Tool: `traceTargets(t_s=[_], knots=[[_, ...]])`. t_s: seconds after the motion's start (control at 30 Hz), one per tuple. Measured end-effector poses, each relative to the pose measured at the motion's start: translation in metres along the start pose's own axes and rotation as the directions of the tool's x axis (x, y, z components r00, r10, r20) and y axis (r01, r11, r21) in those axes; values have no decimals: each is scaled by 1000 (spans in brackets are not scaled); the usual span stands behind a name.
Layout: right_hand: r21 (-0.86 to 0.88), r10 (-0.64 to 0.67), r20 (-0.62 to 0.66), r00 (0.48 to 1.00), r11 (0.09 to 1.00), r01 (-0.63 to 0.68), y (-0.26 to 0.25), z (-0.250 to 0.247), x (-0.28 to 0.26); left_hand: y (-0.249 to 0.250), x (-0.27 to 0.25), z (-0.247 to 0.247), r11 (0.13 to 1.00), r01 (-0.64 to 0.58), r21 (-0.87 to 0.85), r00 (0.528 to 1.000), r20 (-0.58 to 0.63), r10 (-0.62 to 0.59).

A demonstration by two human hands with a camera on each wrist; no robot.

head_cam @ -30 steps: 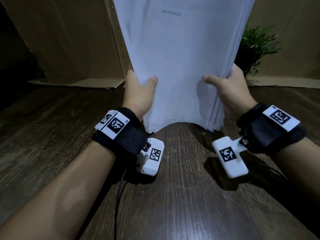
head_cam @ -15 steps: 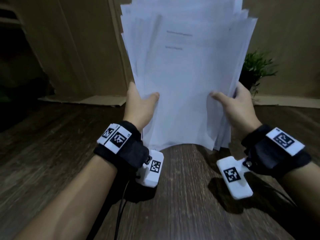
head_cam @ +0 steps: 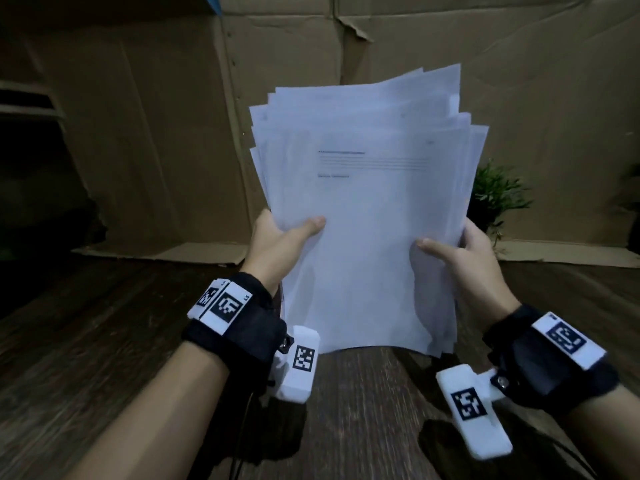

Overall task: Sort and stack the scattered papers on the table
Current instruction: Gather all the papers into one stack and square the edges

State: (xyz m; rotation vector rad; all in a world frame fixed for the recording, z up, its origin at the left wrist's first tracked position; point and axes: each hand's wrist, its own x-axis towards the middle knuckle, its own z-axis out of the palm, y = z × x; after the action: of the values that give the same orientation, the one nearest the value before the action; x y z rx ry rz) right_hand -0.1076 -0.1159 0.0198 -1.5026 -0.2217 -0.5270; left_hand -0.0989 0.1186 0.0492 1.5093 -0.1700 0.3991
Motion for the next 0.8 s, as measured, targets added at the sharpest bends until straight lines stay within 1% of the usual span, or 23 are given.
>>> traceTargets(t_s=[0.07,0.17,0.27,0.37,0.47,0.57,0.67,0.8], knots=[[17,-16,-38,999,1000,17,-5,3,8,3,3,2,1000,0,-8,1000,-8,0],[87,-40,-111,993,995,50,-16,12,22,9,8,3,1000,-8,-29,1000,-22,7],[113,-84,-139,987,989,100,-24,19,29,23,14,3,995,-74,-61,997,-21,73],[117,-120,-150,981,983,138,-22,22,32,26,20,4,994,-97,-44,995,-10,97],[119,-102,-126,987,986,117,-23,18,36,21,22,5,994,-106,1,993,-52,106],[67,-46,-78,996,996,51,-28,14,40,16,27,3,997,-77,-17,993,-94,75],[18,5,-73,997,1000,-4,-28,16,41,13,28,5,997,-78,-12,993,-92,76],[42,-25,-110,994,999,30,-26,23,36,13,24,5,991,-131,8,989,-66,131]])
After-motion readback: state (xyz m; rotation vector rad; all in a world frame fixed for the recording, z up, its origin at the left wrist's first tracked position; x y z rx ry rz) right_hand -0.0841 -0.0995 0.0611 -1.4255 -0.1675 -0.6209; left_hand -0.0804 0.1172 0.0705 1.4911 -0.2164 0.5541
